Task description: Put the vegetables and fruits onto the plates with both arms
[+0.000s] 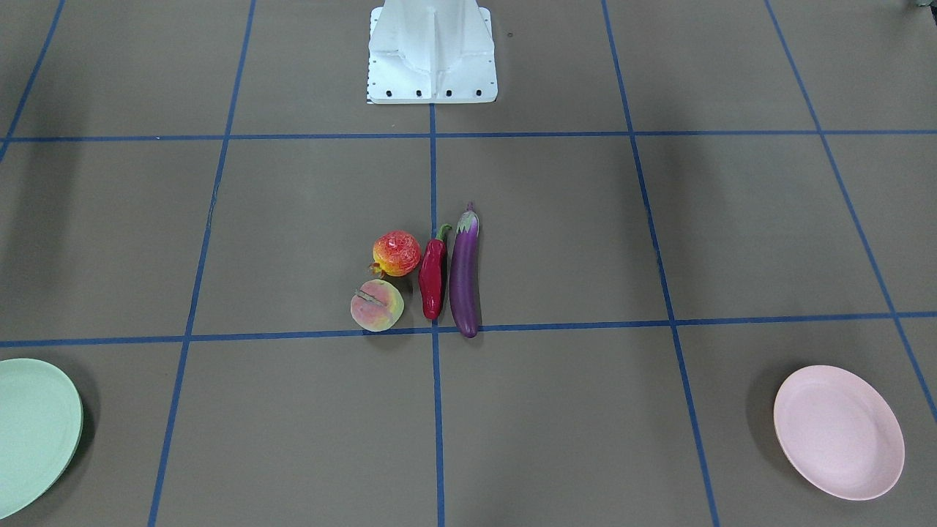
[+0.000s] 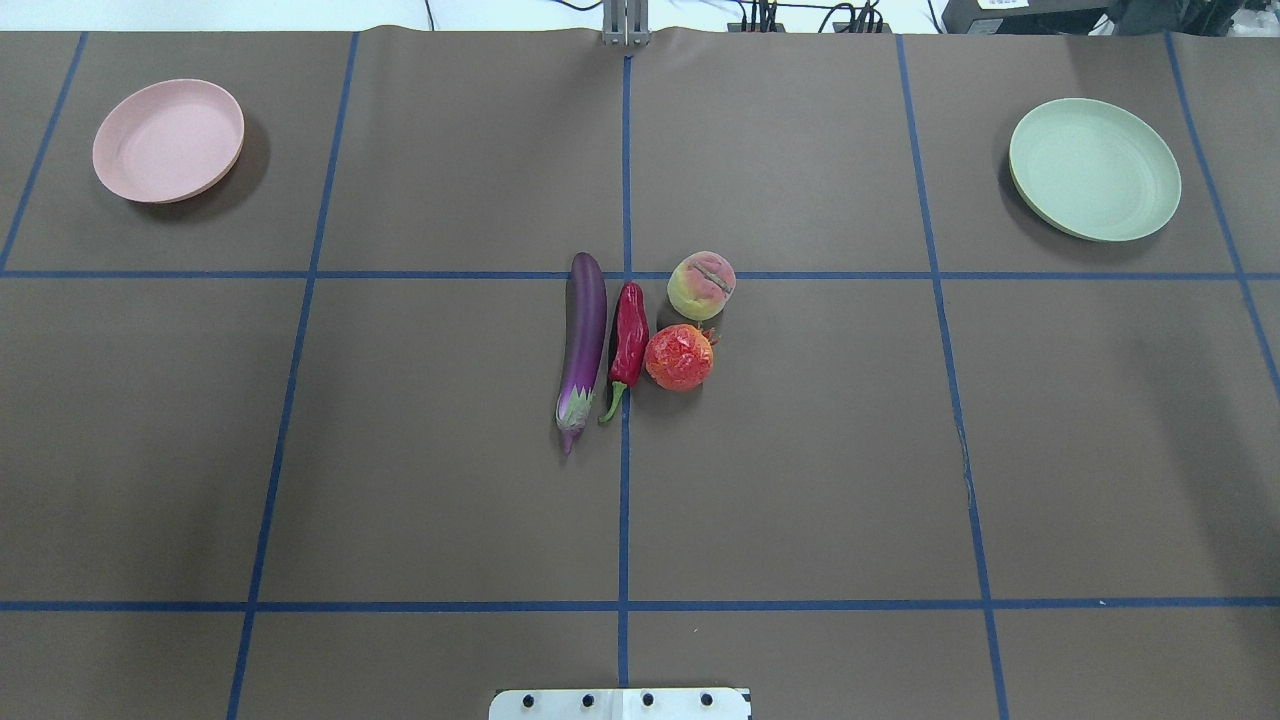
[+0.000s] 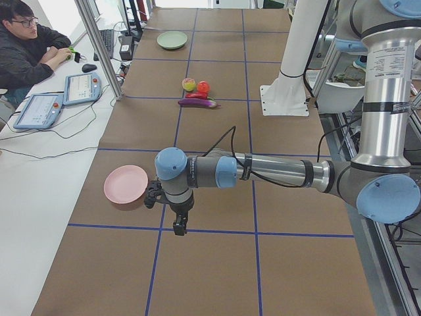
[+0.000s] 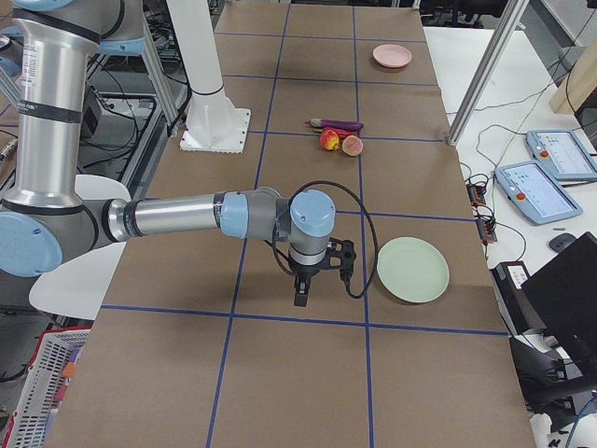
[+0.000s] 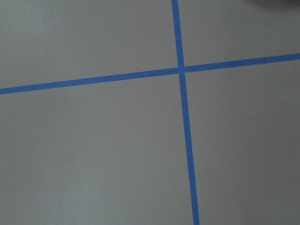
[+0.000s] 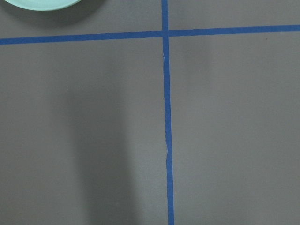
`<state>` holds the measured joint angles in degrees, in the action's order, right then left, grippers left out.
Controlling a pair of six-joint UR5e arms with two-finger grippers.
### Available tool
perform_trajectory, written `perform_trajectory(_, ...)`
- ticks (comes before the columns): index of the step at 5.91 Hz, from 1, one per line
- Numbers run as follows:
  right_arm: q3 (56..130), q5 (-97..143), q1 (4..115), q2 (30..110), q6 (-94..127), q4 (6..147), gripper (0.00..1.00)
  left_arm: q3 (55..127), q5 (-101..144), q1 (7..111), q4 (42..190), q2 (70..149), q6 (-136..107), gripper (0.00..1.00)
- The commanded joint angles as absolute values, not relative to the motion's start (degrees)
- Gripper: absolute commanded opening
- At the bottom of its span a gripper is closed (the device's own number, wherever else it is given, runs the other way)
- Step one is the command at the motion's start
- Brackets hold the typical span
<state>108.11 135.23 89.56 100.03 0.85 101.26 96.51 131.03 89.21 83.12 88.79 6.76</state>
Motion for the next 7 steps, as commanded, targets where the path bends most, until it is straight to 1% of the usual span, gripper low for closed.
perform_trajectory(1, 108.1, 135.4, 89.6, 99.5, 1.0, 101.3, 1.00, 96.6, 131.2, 89.2, 83.2, 88.8, 6.4, 1.00)
perform_trajectory(5, 108.2, 136.4, 89.6, 99.1, 1.0, 101.3, 1.00, 97.8, 130.8, 89.2, 83.1, 90.0, 6.2, 1.00)
perform_trajectory(7, 108.5, 138.2, 89.6, 98.9, 1.1, 101.3, 1.00, 98.1, 131.2, 88.9, 83.8, 93.3, 5.9, 1.00)
